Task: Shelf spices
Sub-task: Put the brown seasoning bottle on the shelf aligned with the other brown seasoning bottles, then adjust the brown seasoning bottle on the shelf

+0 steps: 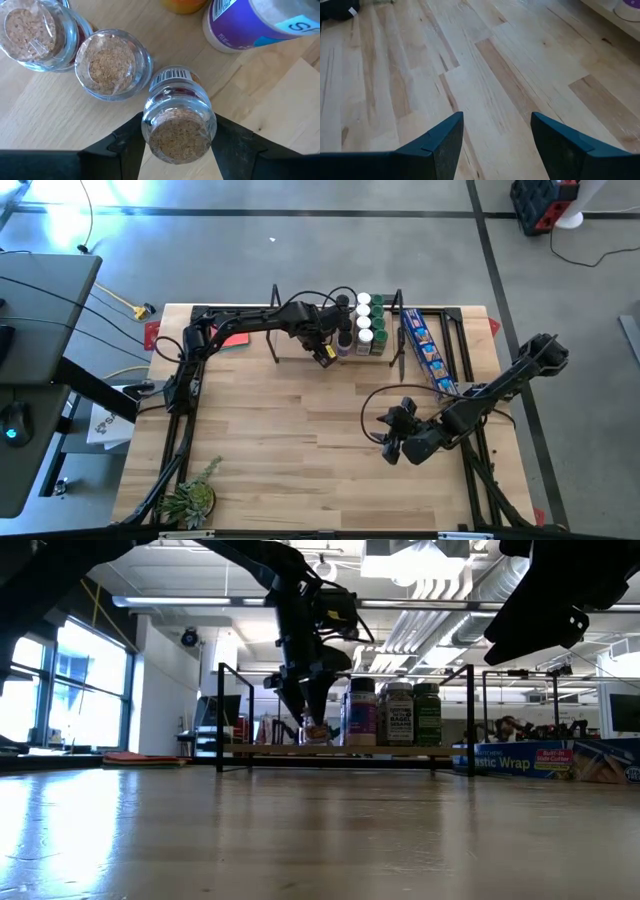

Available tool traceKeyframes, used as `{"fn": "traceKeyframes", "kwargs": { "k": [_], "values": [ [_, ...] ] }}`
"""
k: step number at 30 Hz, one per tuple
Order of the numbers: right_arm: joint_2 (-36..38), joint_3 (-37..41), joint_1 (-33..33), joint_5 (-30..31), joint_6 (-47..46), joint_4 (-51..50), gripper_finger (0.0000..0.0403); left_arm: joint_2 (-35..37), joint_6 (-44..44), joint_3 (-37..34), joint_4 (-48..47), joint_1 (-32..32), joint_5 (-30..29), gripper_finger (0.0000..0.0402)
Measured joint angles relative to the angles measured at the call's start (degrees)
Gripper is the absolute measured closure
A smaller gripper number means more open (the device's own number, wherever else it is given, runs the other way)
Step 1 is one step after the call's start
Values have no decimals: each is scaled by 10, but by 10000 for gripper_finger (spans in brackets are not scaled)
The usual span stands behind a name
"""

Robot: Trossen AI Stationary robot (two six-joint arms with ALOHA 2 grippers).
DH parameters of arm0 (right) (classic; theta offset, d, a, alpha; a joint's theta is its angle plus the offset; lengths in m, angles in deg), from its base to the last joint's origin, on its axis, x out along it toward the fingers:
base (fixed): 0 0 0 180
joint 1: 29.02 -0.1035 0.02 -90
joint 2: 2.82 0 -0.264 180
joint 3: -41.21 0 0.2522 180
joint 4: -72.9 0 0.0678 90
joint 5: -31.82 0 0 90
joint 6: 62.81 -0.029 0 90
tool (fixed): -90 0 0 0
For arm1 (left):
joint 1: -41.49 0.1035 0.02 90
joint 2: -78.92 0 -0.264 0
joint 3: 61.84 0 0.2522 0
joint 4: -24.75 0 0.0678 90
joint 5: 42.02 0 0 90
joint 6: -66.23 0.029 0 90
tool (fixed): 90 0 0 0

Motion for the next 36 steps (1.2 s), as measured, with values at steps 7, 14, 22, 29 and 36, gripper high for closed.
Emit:
{"fn": "traceKeyframes", "kwargs": {
  "k": [7,14,22,29,36],
  "values": [
    [0,0,0,0,0,0,176,0,0,0,0,0,0,170],
    [0,0,0,0,0,0,176,3,0,0,2,0,0,157],
    [0,0,-3,0,0,0,176,52,4,0,-22,-8,0,156],
    [0,0,-19,0,0,0,176,109,9,1,-90,7,-18,165],
    [0,0,-24,20,-5,0,176,97,-24,1,-48,76,-103,224]
  ]
}}
